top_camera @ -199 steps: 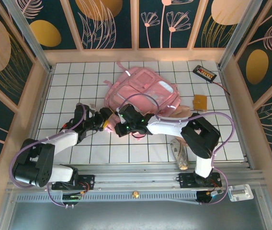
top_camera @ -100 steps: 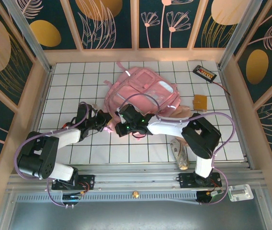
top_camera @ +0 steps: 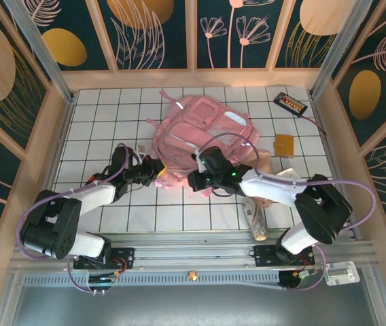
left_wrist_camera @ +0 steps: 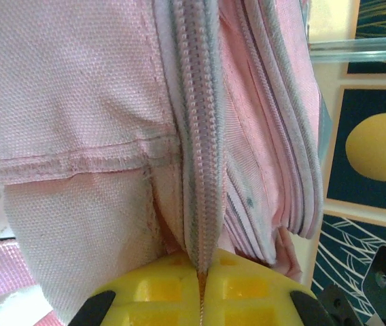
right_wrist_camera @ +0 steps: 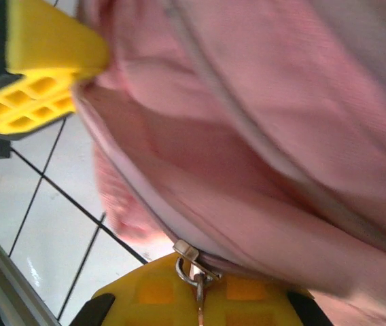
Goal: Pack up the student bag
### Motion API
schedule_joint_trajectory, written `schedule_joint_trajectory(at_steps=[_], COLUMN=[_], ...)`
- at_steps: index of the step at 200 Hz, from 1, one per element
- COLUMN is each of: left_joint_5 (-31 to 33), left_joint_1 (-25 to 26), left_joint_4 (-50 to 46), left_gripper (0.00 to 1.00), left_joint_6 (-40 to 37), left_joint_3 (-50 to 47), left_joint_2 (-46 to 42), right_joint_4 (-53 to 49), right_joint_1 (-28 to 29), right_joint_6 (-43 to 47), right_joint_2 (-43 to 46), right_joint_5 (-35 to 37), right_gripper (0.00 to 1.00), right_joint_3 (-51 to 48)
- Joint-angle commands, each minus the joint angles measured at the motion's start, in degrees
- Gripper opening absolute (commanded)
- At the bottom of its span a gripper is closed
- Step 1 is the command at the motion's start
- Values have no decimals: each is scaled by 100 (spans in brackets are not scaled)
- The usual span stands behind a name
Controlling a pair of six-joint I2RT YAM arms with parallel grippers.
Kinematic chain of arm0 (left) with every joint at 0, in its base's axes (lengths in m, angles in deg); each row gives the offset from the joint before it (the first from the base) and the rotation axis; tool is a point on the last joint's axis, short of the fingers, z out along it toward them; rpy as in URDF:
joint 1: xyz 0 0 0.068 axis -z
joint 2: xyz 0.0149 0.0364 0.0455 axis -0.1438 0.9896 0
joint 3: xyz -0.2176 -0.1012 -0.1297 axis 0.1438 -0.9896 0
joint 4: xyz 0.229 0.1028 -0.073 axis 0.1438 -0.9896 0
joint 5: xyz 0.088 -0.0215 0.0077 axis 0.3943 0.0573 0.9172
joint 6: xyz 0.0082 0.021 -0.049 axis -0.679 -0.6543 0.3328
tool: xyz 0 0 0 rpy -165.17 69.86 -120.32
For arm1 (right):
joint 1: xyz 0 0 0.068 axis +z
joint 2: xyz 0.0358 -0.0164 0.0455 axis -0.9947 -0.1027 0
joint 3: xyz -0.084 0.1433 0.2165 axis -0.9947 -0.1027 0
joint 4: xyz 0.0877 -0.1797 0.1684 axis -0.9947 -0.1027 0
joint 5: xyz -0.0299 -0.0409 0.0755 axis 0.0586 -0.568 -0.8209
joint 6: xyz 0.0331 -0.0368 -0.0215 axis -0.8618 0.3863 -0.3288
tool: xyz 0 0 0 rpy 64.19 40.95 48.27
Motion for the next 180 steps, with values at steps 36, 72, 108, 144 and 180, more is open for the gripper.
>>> schedule_joint_trajectory(at_steps=[36, 72, 108, 144, 180], left_joint_5=[894, 758, 598, 576, 489], left_joint_1=[-305, -554, -898, -1034, -1037], left_joint_4=[-522, -704, -908, -1085, -877], left_gripper=[0, 0, 0, 0, 0], left_joint_6=[-435, -590, -761, -931, -862], left_joint_3=[135, 89, -17, -68, -170], left_joint_2=[-143, -322, -530, -633, -628], right_joint_4=[-886, -883, -816, -783, -586], right_joint_1=[-625, -1631, -2329, -2635, -2535], right_joint_6=[210, 341, 474, 592, 597], right_joint_2=[619, 678, 594, 594, 704], right_joint_5=[379, 209, 51, -164, -487], right_gripper=[0, 0, 0, 0, 0], right_joint_3=[-330, -615, -685, -729, -799])
